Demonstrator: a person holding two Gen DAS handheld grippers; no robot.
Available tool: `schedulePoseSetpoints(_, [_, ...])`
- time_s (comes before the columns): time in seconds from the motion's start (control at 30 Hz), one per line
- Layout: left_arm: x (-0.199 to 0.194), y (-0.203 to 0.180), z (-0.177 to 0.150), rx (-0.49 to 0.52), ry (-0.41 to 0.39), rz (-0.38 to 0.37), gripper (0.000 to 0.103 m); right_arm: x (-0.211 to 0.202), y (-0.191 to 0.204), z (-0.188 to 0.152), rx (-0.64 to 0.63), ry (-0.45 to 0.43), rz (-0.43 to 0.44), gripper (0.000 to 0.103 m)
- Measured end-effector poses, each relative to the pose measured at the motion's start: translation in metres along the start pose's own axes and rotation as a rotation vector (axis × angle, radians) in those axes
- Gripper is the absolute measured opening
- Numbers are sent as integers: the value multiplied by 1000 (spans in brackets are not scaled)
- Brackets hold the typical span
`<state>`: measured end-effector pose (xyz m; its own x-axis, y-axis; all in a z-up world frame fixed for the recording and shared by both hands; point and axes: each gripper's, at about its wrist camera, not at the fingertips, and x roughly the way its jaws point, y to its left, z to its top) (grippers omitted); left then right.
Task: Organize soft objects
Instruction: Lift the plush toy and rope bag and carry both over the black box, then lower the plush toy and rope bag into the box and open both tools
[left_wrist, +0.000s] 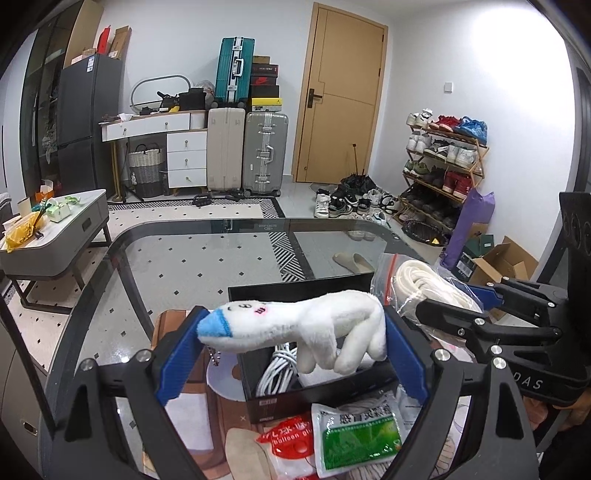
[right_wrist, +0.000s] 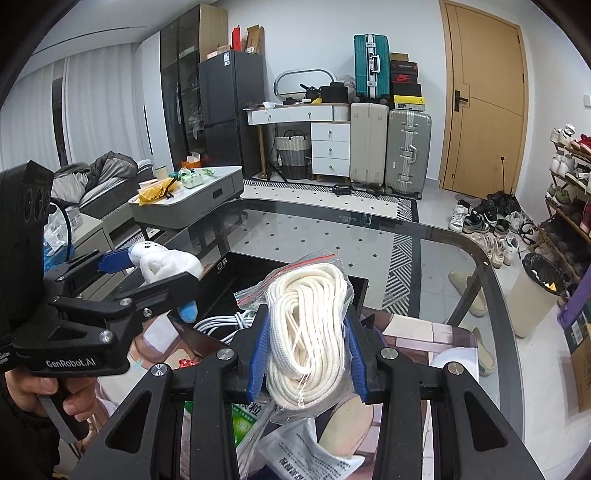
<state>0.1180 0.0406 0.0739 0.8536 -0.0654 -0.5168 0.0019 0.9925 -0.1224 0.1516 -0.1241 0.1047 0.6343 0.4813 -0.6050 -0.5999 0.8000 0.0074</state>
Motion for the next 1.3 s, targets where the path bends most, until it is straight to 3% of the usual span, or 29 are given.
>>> schedulePoseSetpoints(0.77, [53,-6,-8,35,94,51,90,72,6,7,-175,126,-37,38])
schedulePoseSetpoints(1.3, [63,0,-7,30,110,49,90,108,11,11,-281,201,15,38])
